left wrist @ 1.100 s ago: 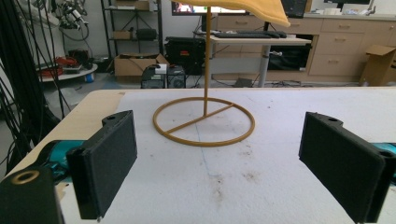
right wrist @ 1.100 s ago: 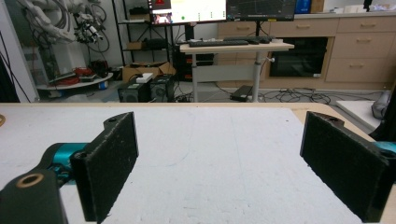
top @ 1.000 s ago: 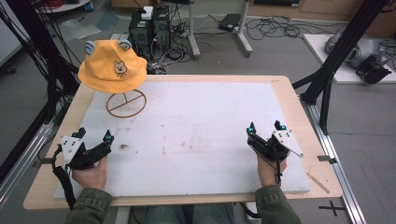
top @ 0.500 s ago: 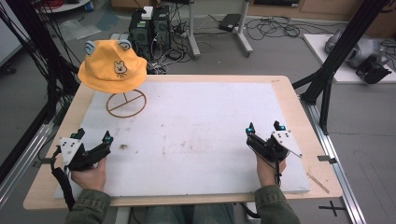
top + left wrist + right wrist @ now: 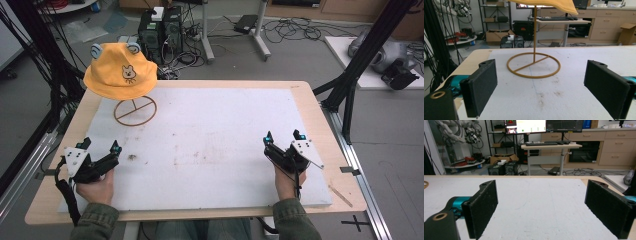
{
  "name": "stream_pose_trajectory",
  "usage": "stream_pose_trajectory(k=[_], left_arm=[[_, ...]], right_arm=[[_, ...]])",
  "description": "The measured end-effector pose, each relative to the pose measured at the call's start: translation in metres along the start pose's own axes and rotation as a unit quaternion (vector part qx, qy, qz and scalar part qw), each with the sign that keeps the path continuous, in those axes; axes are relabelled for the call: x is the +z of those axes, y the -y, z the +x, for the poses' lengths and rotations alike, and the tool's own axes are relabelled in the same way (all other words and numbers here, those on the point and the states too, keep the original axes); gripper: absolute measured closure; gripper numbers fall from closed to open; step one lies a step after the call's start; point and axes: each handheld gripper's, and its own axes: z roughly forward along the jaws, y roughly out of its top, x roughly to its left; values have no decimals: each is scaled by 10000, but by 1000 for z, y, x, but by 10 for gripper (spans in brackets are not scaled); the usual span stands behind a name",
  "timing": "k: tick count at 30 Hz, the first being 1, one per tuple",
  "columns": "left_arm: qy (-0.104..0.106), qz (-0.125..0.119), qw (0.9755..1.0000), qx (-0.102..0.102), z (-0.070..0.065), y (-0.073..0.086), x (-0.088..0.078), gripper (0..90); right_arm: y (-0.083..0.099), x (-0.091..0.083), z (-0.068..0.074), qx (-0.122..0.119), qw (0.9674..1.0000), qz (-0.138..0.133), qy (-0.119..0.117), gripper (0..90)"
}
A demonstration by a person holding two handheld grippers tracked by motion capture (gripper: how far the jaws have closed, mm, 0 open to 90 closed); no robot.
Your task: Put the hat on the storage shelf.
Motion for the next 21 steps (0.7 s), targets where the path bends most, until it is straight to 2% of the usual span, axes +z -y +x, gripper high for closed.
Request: stream_pose_trajectory(k=[5,12,21], left_arm=[[16,20,10000,11,-1,0,-1,118],[34,45,10000,28,-2,1,0,118],[73,53,10000,30,-5,1,0,118]], right_arm=[[0,0,0,57,10000,-2,2,111],[1,-1,0,80,9998,75,163,111],[0,-1,-2,100,9998,30,168,111]])
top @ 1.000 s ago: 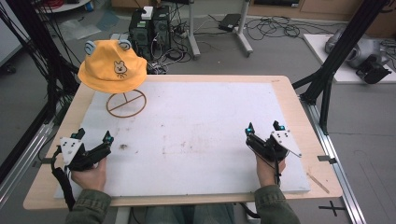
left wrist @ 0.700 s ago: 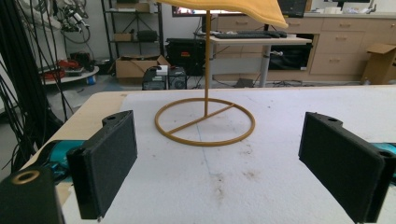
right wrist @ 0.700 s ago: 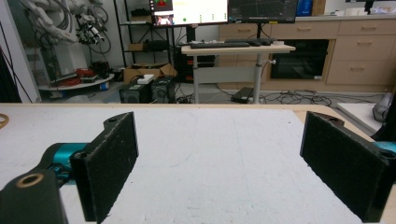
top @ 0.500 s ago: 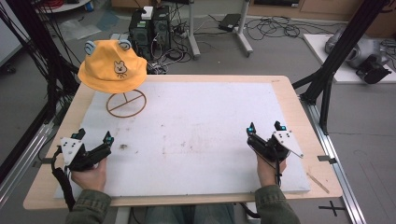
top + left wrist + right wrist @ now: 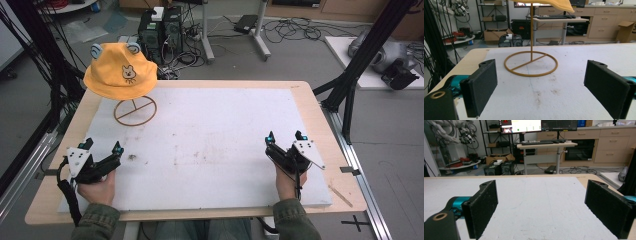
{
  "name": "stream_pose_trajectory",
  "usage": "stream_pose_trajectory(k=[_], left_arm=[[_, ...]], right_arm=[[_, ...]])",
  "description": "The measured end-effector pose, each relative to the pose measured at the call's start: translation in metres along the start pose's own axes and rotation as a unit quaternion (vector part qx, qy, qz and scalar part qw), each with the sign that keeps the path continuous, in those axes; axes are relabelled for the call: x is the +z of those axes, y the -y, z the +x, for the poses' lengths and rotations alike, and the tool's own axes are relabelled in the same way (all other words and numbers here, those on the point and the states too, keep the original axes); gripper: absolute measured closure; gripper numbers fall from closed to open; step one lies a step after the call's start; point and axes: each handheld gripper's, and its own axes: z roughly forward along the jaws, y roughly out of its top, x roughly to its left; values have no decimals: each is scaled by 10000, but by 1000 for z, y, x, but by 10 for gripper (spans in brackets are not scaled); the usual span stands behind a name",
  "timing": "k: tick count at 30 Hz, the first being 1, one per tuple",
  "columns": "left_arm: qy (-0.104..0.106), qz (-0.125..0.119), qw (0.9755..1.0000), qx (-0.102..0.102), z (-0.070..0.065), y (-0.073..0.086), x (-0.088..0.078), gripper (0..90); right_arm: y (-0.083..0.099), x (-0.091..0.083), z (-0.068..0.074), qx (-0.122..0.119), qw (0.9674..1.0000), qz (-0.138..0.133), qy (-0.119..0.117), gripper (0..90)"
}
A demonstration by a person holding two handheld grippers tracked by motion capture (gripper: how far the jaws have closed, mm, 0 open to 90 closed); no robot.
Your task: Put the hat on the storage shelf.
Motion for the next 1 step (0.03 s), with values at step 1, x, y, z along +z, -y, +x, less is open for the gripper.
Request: stream_pose_trajectory(k=[1], left_arm=[[0,0,10000,0,0,0,0,118]], right_arm=[[0,0,0,0,10000,0,0,111]])
